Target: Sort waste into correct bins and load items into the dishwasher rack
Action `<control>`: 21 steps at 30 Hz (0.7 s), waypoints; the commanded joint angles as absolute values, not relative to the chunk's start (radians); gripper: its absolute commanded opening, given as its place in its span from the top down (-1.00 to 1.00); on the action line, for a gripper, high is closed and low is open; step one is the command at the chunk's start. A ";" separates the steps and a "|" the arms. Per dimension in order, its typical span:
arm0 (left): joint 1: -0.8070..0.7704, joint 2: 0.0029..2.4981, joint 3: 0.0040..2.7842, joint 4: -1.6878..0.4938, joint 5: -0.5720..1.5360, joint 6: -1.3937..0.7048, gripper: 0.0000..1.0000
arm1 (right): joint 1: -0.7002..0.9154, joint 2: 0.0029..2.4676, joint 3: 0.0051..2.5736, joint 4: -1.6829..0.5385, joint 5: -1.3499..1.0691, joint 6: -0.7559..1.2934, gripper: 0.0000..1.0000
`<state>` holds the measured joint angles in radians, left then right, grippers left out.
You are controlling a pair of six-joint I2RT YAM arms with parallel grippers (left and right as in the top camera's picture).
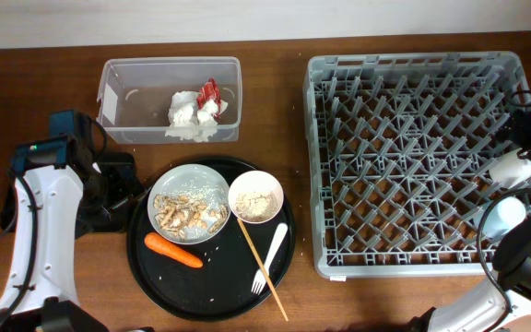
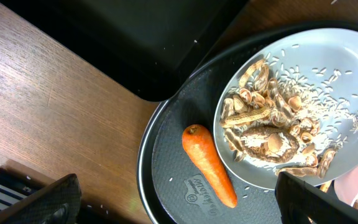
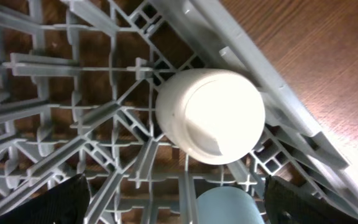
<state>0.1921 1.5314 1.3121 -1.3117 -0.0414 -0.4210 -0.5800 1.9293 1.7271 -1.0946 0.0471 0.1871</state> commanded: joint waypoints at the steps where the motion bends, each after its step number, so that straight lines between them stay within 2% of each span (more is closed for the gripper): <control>1: 0.195 1.510 1.309 -1.309 -0.041 -0.432 -0.99 | -0.579 1.777 1.753 -1.122 -0.052 0.191 -0.83; 5: 0.195 1.510 1.309 -1.309 -0.041 -0.432 -0.99 | -0.462 1.568 1.752 -1.293 -0.151 0.114 -0.84; 8: 0.194 1.510 1.309 -1.309 -0.041 -0.432 -0.99 | -0.162 1.527 1.750 -1.445 -0.154 0.107 -0.82; 11: 0.129 1.510 1.309 -1.278 -0.001 -0.370 -0.99 | 0.015 1.526 1.728 -1.529 -0.135 0.182 -0.78; 15: -0.166 1.510 1.309 -1.163 0.022 -0.262 -0.99 | 0.015 1.448 1.538 -1.505 -0.116 0.245 -0.77; 18: -0.443 1.518 1.309 -1.024 0.022 -0.237 -0.96 | -0.009 1.250 1.252 -1.396 -0.118 0.244 -0.79; 21: -0.605 1.580 1.309 -0.990 0.019 -0.236 -0.89 | -0.009 1.217 1.187 -1.394 -0.093 0.245 -0.80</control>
<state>-0.5140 1.5341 1.3056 -1.0000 0.0185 -0.2531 -0.0044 1.2274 1.2102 -1.3979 -0.1196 0.2359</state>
